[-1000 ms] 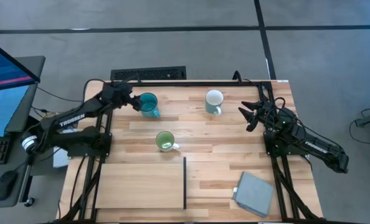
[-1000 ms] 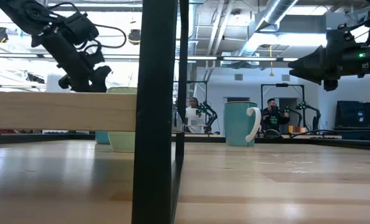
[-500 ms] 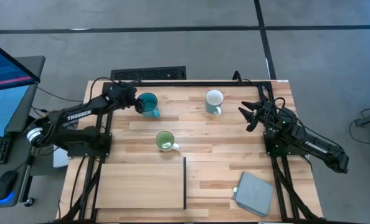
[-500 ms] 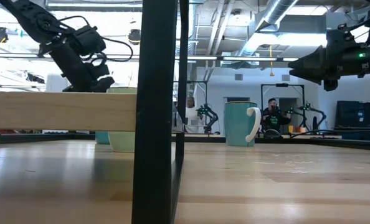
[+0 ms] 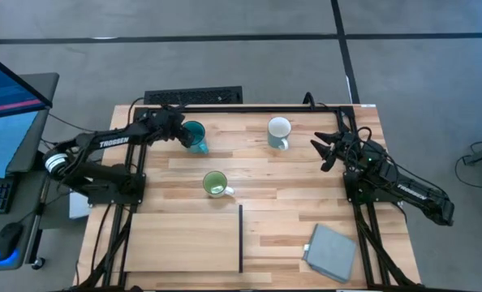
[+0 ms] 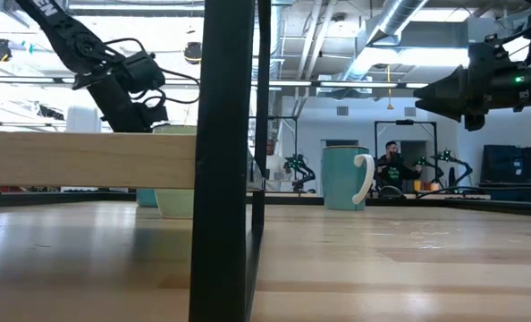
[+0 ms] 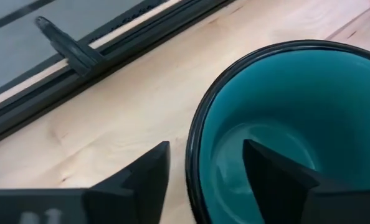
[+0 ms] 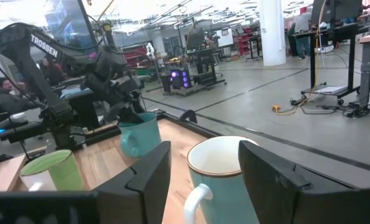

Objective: Stack small to large cups/mugs on shelf
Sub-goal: Put the blue mug on the shelf

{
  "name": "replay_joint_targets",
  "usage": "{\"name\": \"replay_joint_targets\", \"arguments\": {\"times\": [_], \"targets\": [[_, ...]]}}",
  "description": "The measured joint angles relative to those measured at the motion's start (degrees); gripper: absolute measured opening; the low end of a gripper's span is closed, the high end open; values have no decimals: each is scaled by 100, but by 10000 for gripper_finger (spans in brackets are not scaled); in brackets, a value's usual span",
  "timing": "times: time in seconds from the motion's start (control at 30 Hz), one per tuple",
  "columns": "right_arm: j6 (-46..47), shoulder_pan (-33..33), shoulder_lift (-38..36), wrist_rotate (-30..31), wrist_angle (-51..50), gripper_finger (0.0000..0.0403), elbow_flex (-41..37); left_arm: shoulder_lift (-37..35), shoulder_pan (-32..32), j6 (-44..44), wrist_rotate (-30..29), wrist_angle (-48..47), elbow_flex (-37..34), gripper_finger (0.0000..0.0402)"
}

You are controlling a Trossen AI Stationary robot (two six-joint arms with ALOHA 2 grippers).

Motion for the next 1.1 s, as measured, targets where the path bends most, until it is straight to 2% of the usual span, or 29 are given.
{"name": "replay_joint_targets", "arguments": {"times": [0.3,0.4,0.6,0.9,1.1], "targets": [[3,0,-1,0,-7,209,0,249,-1,213,94,-440,287,63],[4,0,-1,0,-13,209,1,217,0,261,297,-525,338,28],[7,0,-1,0,-59,209,1,228,24,682,699,-658,334,26],[7,0,-1,0,-83,209,1,120,28,727,809,-1160,350,22],[7,0,-1,0,-83,209,-1,-276,7,882,1517,-2025,289,20]]}}
